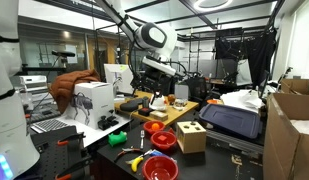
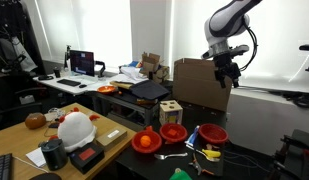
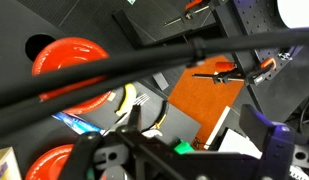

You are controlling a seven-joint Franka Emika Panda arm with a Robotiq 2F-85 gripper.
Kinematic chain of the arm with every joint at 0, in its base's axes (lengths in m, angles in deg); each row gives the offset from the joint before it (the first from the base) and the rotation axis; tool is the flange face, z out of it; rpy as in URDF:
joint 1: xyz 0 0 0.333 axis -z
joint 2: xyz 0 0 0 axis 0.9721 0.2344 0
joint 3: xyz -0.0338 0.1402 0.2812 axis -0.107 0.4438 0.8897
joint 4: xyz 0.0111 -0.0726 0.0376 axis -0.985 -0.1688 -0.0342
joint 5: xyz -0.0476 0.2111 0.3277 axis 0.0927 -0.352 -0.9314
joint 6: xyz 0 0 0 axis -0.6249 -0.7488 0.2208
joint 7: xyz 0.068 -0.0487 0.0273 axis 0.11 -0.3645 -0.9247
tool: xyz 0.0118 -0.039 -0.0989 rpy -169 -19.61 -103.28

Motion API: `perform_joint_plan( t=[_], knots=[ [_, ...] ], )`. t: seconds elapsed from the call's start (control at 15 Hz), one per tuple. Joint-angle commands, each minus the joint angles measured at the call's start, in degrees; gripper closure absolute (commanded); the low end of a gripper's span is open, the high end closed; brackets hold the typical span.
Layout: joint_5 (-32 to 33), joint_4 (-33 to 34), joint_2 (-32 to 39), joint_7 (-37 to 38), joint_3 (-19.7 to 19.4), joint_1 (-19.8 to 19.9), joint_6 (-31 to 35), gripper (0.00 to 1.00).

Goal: Put the fork inside the bowl

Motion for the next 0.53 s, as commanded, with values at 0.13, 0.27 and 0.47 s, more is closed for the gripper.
perform_joint_plan(
  t=[0.13, 0.27, 0.47],
  knots=[
    [0.6, -2.6, -0.7, -2.4, 1.3, 0.3, 3.9, 0.00],
    [-0.2, -3.5, -0.2, -1.3, 1.7, 0.1, 8.1, 0.00],
    [-2.1, -7.3, -0.1, 0.5, 2.5, 0.0, 19.1, 0.00]
  ],
)
